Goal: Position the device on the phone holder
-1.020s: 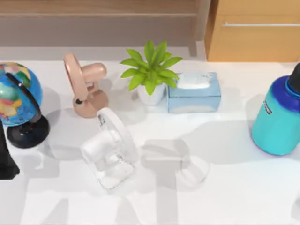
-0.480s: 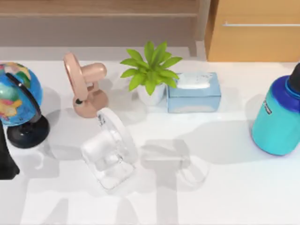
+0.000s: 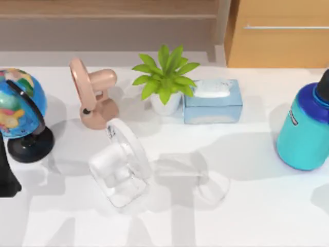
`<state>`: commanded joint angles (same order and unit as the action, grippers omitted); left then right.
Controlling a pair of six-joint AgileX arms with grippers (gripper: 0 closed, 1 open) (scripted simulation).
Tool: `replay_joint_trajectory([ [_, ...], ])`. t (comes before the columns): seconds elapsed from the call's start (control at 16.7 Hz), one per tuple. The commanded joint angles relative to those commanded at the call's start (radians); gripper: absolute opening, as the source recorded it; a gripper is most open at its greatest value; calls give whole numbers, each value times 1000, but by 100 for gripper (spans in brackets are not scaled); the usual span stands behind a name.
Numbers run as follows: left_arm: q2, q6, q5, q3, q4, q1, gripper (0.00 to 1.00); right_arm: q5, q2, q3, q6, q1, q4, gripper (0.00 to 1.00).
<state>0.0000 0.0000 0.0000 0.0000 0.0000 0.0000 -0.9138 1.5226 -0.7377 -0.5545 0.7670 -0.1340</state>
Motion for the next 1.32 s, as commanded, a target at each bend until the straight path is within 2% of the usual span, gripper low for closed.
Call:
replay_joint_trajectory([
  [0.18,0,0,0,0,0,0,100,0,0,0,0,0,0,0],
  [0.96,0,0,0,0,0,0,100,0,0,0,0,0,0,98],
  [1.32,0,0,0,0,0,0,100,0,0,0,0,0,0,100],
])
